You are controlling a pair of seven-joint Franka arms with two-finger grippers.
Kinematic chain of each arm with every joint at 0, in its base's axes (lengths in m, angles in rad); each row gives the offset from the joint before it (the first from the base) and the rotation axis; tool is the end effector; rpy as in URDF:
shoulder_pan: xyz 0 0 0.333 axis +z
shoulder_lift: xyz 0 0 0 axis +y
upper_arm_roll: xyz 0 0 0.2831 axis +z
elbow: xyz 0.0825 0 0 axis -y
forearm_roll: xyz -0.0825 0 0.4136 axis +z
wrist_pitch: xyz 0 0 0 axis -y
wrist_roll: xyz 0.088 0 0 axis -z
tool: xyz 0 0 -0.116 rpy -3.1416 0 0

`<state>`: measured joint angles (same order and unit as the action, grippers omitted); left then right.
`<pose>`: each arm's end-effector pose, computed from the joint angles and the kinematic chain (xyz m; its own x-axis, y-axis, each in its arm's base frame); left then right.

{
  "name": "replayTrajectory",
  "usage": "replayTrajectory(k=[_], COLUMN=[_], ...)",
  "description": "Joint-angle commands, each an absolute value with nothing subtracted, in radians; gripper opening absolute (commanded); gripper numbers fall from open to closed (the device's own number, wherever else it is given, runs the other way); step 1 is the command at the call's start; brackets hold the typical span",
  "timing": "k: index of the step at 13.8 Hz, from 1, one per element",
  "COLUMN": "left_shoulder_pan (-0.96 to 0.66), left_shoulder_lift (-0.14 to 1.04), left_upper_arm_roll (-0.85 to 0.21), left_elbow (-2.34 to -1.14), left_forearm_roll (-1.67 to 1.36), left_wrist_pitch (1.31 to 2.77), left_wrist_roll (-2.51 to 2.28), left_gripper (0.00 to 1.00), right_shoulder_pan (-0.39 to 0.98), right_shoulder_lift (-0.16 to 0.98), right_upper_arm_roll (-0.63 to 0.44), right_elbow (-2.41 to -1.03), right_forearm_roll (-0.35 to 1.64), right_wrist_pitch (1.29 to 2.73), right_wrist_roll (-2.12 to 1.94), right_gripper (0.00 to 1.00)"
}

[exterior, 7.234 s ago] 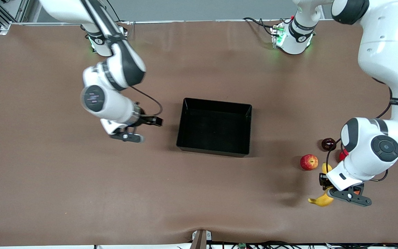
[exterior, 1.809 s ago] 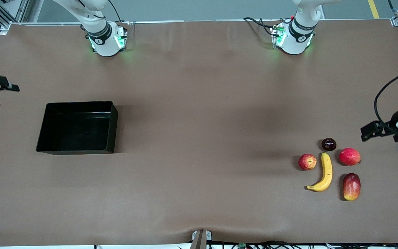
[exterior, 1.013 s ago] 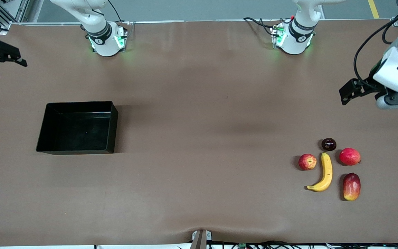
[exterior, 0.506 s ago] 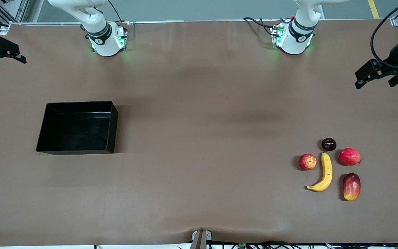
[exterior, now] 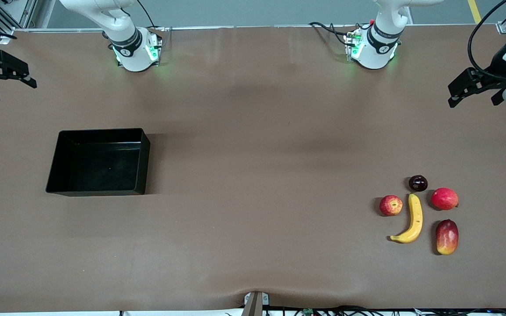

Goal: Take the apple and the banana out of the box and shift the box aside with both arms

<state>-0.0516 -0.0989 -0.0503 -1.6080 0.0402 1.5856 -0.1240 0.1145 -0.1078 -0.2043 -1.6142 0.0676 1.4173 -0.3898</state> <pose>0.5559 -0.0535 0.6218 0.9965 0.0216 0.0813 0.0245 -0.9991 -0.0353 0.5350 -0.0449 0.6081 0.9504 0.3069 -0.0499 0.2996 -0.9469 -0.1169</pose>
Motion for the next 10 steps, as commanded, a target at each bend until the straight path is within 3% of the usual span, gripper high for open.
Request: replayTrajectory(k=[1, 5, 10], left_shoulder_pan=[-0.069, -0.069, -0.063], left_shoulder_lift=[-0.112, -0.100, -0.090], left_upper_arm_roll=[-0.038, -0.038, -0.038], left_elbow=[-1.617, -1.605, -1.585], left_forearm_roll=[0.028, 0.028, 0.031], left_wrist_pitch=[1.582, 1.582, 1.580], left_wrist_roll=[-0.120, -0.123, -0.120], left_gripper=[1.00, 1.00, 1.00], right_shoulder_pan=[0.095, 0.017, 0.018], right_shoulder_lift=[-0.075, -0.063, -0.063], right_upper_arm_roll=[-0.204, -0.134, -0.130], right_elbow=[-1.566, -1.562, -1.557], right_forearm_roll=[0.071, 0.069, 0.071], right_wrist_pitch=[1.414, 1.414, 1.407], right_wrist_roll=[-0.410, -0.446, -0.457], right_gripper=[1.00, 1.00, 1.00])
